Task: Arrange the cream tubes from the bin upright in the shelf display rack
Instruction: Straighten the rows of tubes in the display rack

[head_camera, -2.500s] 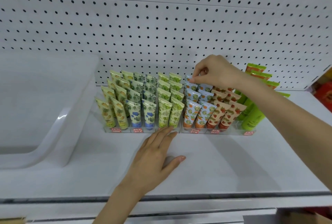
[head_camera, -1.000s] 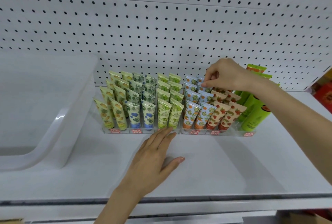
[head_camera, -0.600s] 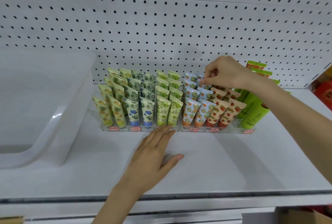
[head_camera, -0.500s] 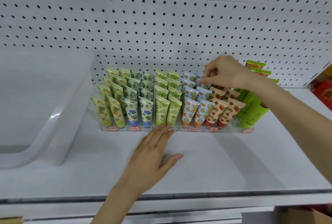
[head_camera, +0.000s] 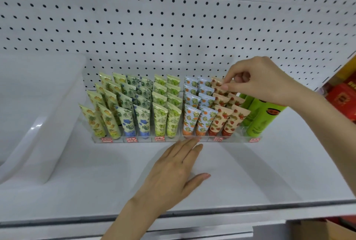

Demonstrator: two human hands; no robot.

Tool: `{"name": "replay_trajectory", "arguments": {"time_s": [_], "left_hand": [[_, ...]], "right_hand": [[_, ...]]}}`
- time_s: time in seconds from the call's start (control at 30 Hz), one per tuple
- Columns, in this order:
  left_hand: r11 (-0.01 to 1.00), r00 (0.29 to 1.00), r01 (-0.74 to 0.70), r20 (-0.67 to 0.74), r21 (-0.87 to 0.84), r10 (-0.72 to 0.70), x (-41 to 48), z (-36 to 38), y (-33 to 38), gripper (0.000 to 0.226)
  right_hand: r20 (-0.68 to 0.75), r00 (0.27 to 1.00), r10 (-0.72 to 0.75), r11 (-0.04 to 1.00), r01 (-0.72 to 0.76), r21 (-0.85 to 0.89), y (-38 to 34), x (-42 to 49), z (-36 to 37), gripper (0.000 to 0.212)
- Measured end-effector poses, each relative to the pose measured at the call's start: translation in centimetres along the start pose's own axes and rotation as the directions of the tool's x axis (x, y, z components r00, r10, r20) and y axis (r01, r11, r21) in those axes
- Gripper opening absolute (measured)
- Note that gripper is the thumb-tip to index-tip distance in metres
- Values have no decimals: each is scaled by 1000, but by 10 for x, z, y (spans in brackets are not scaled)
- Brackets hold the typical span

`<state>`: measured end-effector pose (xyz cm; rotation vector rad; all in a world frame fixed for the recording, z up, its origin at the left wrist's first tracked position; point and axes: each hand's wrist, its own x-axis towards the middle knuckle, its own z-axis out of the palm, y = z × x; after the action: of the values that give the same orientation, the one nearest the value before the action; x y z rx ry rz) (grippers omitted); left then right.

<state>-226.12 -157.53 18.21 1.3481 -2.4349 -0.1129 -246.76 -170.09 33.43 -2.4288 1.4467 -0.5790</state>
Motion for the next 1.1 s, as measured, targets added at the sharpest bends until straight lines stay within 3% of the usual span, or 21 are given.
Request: {"name": "replay_trajectory", "arguments": {"time_s": [0.2, 0.4, 0.7, 0.87, 1.0, 1.1], "left_hand": [[999, 999, -33, 6, -12, 34, 21, 15, 15, 59], [1000, 1000, -21, 17, -22, 21, 24, 22, 16, 59], [998, 1000, 16, 21, -65, -15, 23, 23, 18, 60], [997, 999, 45, 19, -70, -44, 23, 21, 19, 63], [996, 999, 47, 12, -76, -46, 23, 21, 20, 61], [996, 999, 43, 5, -84, -42, 23, 22, 19, 62]], "right_hand": [[-1, 1000, -24, 993, 23, -114, 14, -27, -15, 6], [-28, 996, -89, 922, 72, -380, 34, -26, -25, 13], [157, 984, -77, 951, 120, -285, 26, 12, -18, 8], [213, 977, 5, 901, 88, -424, 29, 38, -19, 15], [317, 947, 49, 950, 54, -307, 25, 35, -21, 18], [378, 924, 53, 940, 82, -332, 24, 26, -19, 21]]}}
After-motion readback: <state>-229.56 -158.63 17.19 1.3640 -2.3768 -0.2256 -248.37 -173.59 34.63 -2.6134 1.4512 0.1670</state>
